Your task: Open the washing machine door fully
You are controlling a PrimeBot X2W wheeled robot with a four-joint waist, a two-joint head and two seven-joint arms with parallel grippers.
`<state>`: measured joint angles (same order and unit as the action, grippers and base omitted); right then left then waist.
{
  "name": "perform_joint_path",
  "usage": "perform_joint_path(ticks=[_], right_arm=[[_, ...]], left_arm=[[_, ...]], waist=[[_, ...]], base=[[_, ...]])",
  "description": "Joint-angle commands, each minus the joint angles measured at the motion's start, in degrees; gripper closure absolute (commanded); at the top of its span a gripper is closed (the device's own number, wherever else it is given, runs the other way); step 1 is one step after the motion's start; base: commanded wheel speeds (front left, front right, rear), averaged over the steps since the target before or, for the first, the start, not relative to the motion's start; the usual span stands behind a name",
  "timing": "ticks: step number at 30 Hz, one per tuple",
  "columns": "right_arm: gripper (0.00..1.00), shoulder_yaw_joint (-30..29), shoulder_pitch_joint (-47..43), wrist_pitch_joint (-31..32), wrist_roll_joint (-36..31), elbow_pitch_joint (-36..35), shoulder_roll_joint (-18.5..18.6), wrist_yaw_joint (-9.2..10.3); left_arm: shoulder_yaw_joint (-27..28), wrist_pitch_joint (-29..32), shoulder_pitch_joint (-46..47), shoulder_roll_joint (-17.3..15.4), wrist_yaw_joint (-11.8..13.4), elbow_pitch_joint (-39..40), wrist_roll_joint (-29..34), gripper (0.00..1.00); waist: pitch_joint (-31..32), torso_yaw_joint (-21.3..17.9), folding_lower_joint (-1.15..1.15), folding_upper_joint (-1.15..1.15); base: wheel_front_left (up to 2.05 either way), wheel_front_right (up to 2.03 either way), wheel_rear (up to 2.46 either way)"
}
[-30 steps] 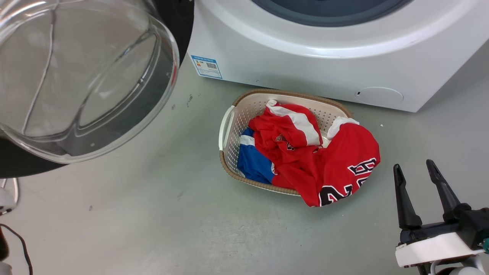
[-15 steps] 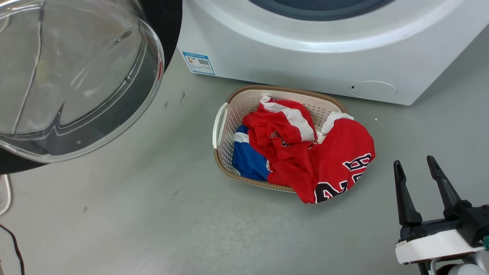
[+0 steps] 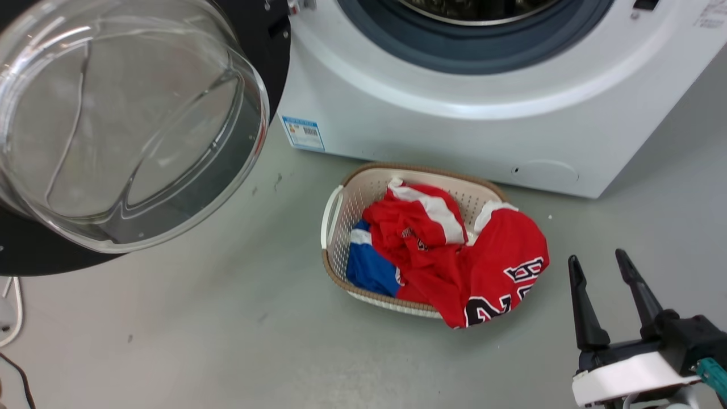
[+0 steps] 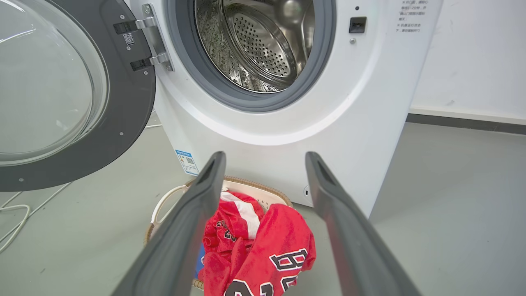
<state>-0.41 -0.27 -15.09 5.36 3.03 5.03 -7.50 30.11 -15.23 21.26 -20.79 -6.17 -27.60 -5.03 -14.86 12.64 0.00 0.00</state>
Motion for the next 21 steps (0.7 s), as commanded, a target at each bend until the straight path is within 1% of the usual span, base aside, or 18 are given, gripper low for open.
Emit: perform_joint_path(ticks=[1, 5, 9, 11, 16, 19, 20, 21], right_arm=[[0.0, 0.2, -1.0, -0.1, 0.3, 0.3, -0.5, 0.01], [0.0, -0.2, -2.1, -0.1, 0.5, 0.4, -1.0, 0.01], [0.0, 0.2, -3.5, -0.1, 0.5, 0.4, -1.4, 0.01], [0.0, 0.1, -4.0, -0.1, 0.6, 0.2, -1.5, 0.02], [0.0, -0.3, -5.3, -0.1, 0.7, -0.1, -1.8, 0.01], [0.0, -0.4, -5.7, -0.1, 0.5, -0.3, -1.9, 0.01], [0.0, -0.4, -5.7, -0.1, 0.4, -0.4, -1.9, 0.01], [0.0, -0.5, -5.7, -0.1, 0.3, -0.6, -1.9, 0.02]], left_arm=[[-0.3, 0.1, -1.9, 0.5, -0.2, 1.3, 0.9, 1.0], [-1.7, 0.1, -4.9, 2.3, -0.7, 6.1, 1.9, 1.0], [-4.4, 0.1, -8.5, 5.4, -0.9, 13.1, 2.9, 1.0], [-6.4, 0.2, -10.7, 7.4, -0.9, 16.5, 3.6, 1.0], [-11.9, 0.1, -15.4, 11.0, -1.1, 22.9, 5.2, 1.0], [-15.3, 0.2, -17.5, 12.4, -1.1, 25.4, 6.1, 1.0], [-16.4, 0.2, -18.0, 12.8, -1.1, 25.9, 6.1, 0.72], [-17.3, 0.2, -18.6, 13.3, -1.1, 26.4, 6.2, 0.65]], waist=[[2.2, 0.0, 0.0, 0.0], [5.0, 0.2, 0.0, 0.0], [7.4, 0.2, 0.0, 0.0], [8.4, 0.0, 0.0, 0.0], [10.1, -0.4, 0.0, 0.0], [10.5, -0.7, 0.0, 0.0], [10.6, -0.9, 0.0, 0.0], [10.7, -1.1, 0.0, 0.0]], base=[[0.0, 0.0, 0.0], [0.0, 0.0, 0.0], [0.0, 0.0, 0.0], [0.0, 0.0, 0.0], [0.0, 0.0, 0.0], [0.0, 0.0, 0.0], [0.0, 0.0, 0.0], [0.0, 0.0, 0.0]])
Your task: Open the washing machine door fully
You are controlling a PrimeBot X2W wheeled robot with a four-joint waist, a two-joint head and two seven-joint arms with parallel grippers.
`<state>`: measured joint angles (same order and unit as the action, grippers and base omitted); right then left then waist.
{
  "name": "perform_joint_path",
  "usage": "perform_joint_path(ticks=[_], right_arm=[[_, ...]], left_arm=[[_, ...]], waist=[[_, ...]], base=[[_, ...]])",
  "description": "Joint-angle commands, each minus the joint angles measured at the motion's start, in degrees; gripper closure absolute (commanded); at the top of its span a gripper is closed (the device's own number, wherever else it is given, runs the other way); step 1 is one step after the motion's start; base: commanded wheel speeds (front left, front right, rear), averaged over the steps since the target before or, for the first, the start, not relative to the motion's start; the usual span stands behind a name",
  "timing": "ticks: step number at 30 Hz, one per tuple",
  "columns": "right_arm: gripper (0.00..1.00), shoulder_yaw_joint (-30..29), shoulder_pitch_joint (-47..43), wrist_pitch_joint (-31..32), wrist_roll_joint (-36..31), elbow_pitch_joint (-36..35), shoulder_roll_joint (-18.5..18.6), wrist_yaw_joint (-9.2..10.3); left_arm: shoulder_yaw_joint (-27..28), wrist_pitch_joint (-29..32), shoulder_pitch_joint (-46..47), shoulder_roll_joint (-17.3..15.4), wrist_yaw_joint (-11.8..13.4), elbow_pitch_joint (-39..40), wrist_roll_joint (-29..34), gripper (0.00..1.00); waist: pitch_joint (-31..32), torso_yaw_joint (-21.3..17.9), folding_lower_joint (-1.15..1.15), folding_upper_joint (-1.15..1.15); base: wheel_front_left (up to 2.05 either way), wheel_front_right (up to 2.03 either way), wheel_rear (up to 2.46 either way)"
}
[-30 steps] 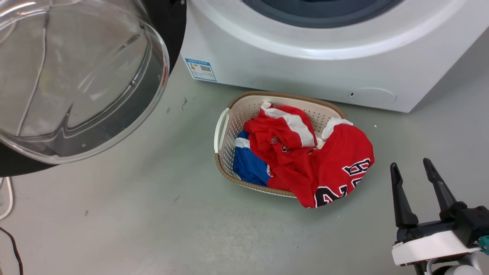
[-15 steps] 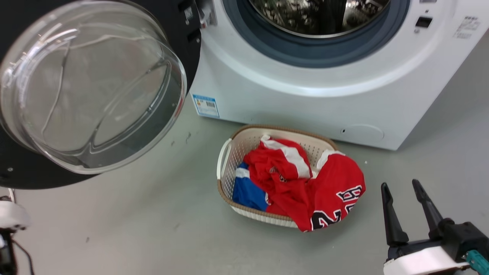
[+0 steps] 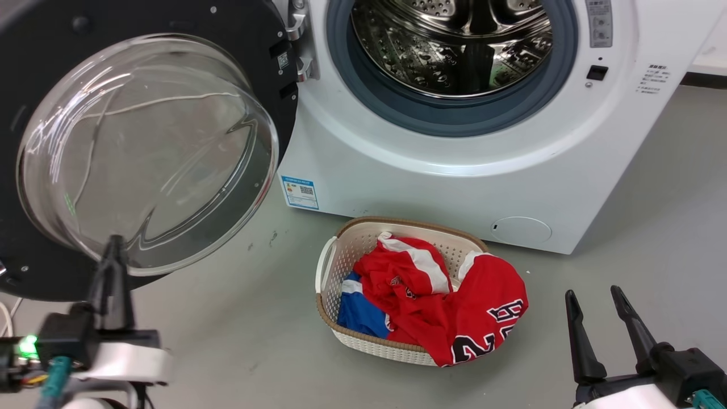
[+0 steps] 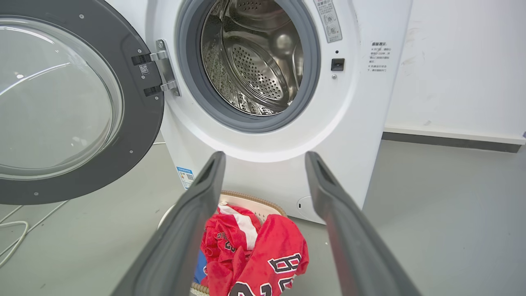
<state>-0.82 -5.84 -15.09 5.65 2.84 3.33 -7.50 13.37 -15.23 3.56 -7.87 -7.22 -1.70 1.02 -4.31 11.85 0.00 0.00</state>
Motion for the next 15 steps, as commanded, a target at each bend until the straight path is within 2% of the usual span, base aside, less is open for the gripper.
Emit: perform_joint_path(ticks=[1, 2, 3, 4, 15], right_arm=[[0.0, -0.3, -0.2, -0.1, 0.0, -0.4, -0.2, 0.02], [0.0, -0.4, -0.3, -0.1, 0.0, -0.5, -0.3, 0.02], [0.0, -0.3, -0.4, -0.1, 0.0, -0.6, -0.3, 0.01], [0.0, -0.2, -0.5, -0.1, 0.0, -0.6, -0.3, 0.01], [0.0, 0.1, -1.7, -0.1, 0.0, -2.6, -0.5, 0.02]], left_arm=[[-1.3, 0.2, -1.4, 0.8, 0.0, 1.0, 0.2, 0.64], [-2.2, 0.2, -1.8, 1.0, -0.1, 1.4, 0.2, 0.55], [-2.8, 0.2, -2.3, 1.3, 0.0, 1.6, 0.3, 0.22], [-3.4, 0.1, -2.6, 1.6, 0.0, 2.0, 0.2, 0.0], [-7.3, 0.1, -6.0, 3.5, 0.4, 2.4, -2.1, 0.0]], waist=[[0.2, -0.5, 0.0, 0.0], [0.3, -0.7, 0.0, 0.0], [0.4, -1.0, 0.0, 0.0], [0.5, -1.2, 0.0, 0.0], [2.4, -5.6, 0.0, 0.0]], base=[[0.0, 0.0, 0.0], [0.0, 0.0, 0.0], [0.0, 0.0, 0.0], [0.0, 0.0, 0.0], [0.0, 0.0, 0.0]])
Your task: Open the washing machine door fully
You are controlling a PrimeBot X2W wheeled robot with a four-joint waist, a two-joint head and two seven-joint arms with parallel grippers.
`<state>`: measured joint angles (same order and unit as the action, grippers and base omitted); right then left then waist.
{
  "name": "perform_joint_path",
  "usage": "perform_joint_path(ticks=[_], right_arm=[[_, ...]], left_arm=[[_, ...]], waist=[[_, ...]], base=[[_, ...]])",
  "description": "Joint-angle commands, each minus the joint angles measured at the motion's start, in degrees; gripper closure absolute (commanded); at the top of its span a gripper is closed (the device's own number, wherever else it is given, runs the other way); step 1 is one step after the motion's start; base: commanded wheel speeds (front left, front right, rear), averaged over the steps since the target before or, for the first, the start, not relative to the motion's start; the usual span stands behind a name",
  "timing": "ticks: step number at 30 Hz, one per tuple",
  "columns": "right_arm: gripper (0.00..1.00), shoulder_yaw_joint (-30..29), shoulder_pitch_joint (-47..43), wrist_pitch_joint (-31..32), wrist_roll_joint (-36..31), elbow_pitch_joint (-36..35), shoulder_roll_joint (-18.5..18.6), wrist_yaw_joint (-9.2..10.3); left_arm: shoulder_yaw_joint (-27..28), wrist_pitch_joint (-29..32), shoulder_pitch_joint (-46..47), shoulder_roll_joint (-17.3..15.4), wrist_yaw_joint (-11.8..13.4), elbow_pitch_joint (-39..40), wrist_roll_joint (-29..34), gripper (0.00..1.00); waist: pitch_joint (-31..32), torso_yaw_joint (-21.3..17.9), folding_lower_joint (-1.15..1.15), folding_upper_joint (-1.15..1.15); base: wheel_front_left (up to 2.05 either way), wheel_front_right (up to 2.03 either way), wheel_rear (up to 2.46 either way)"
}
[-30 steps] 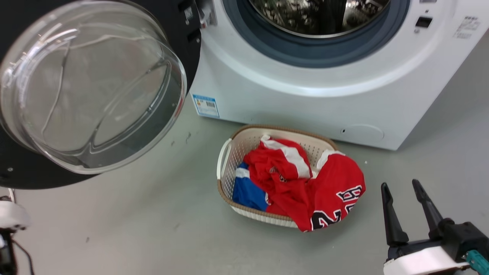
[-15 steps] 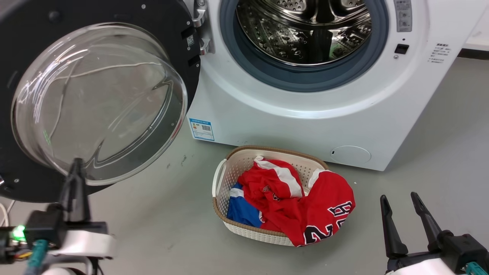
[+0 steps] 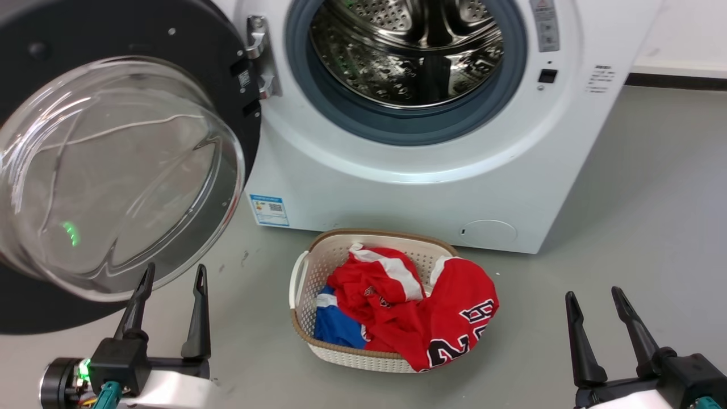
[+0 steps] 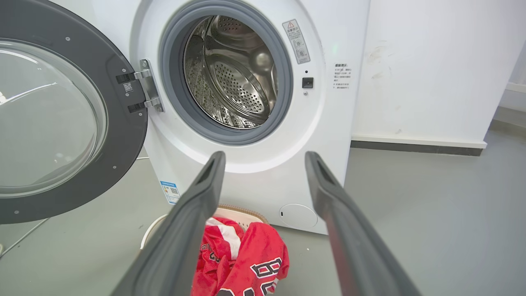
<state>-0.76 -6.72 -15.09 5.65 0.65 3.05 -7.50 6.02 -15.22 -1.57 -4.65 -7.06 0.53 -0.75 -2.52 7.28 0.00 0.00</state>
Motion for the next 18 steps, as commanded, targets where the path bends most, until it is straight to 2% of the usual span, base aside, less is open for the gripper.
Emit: perform_joint_path(ticks=[1, 7, 18], right_arm=[[0.0, 0.1, -0.9, -0.1, -0.1, -0.7, -0.2, 0.02], [0.0, -0.2, -2.2, -0.1, -0.5, -2.9, -0.2, 0.01], [0.0, -1.1, -3.9, -0.1, -0.6, -6.0, -0.3, 0.01]], left_arm=[[-0.1, 0.1, -1.2, 0.5, 0.5, 0.3, -0.6, 0.0], [-1.5, 0.1, -3.5, 1.0, 1.5, -0.1, -0.7, 0.0], [-2.6, 0.1, -5.1, 1.5, 3.7, -0.4, -1.4, 0.0]], waist=[[0.9, -1.6, 0.0, 0.0], [1.8, -3.9, 0.0, 0.0], [2.6, -5.8, 0.0, 0.0]], base=[[0.0, 0.0, 0.0], [0.0, 0.0, 0.0], [0.0, 0.0, 0.0]])
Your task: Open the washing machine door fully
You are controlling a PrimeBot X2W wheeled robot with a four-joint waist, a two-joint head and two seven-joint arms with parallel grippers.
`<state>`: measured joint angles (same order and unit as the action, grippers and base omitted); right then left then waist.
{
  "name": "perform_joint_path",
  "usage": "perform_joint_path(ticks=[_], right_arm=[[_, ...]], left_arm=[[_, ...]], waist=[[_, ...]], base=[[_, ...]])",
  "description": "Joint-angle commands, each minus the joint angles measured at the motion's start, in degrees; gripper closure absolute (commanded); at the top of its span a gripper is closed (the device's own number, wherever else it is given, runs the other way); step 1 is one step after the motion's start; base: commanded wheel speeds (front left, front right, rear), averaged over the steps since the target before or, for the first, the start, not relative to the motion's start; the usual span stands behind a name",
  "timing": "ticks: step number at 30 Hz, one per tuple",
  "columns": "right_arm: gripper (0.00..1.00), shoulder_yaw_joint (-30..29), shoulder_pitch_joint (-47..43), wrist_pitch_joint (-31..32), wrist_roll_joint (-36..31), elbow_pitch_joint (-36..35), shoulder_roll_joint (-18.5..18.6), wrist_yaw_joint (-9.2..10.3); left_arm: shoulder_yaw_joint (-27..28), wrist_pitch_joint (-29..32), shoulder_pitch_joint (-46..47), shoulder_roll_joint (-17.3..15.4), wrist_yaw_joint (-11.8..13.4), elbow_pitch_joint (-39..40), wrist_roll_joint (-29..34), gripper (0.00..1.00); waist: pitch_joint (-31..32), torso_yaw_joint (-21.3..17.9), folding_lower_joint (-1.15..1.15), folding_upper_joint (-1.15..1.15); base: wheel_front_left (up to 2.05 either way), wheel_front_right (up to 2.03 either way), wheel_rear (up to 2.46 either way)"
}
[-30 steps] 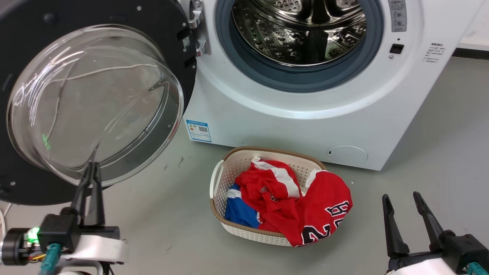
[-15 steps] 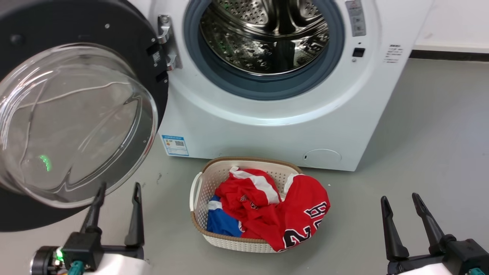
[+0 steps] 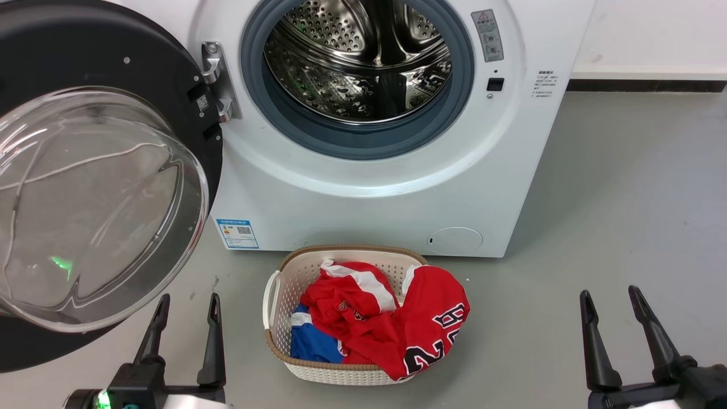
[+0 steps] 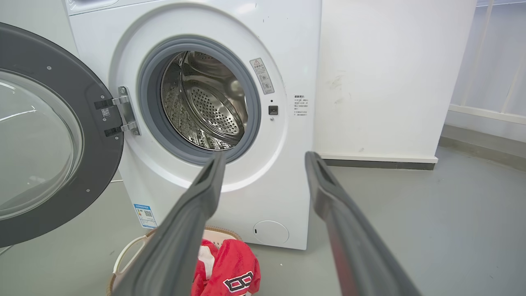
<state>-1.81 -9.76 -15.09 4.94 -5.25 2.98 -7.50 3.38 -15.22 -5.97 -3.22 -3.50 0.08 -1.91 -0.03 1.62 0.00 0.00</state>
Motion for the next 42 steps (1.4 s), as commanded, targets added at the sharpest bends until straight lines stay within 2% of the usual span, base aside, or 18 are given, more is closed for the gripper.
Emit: perform_joint_path(ticks=[1, 25, 26, 30, 42], right_arm=[[0.0, -0.1, -1.1, -0.1, 0.0, -0.2, -0.2, 0.01], [0.0, -0.5, -2.1, -0.1, 0.3, -0.2, -0.2, 0.01], [1.0, -0.5, -2.1, 0.0, 0.1, -0.1, 0.0, -0.01], [1.0, -0.4, -2.3, 0.1, 0.2, 2.1, 0.0, -0.01], [1.0, 0.1, 0.6, 2.6, 15.3, 4.6, 0.9, -0.01]], left_arm=[[0.0, 0.1, -1.0, 0.1, 0.3, 0.1, -0.3, 0.0], [-1.7, 0.1, -3.2, 0.4, 1.7, -1.1, -1.4, 0.0], [-1.6, 0.0, -2.7, 0.3, 1.5, -1.2, -1.3, 1.0], [-1.6, 0.0, -3.3, 0.3, 1.5, -3.6, -1.4, 1.0], [-0.6, 3.6, -0.6, 0.3, 0.6, -5.4, -15.8, 1.0]], waist=[[0.2, -0.2, 0.0, 0.0], [1.4, -1.1, 0.0, 0.0], [1.4, -1.1, 0.0, 0.0], [1.4, -1.1, 0.0, 0.0], [1.3, -1.2, 0.0, 0.0]], base=[[0.0, 0.0, 0.0], [0.0, 0.0, 0.0], [0.0, 0.0, 0.0], [0.0, 0.0, 0.0], [0.0, 0.0, 0.0]])
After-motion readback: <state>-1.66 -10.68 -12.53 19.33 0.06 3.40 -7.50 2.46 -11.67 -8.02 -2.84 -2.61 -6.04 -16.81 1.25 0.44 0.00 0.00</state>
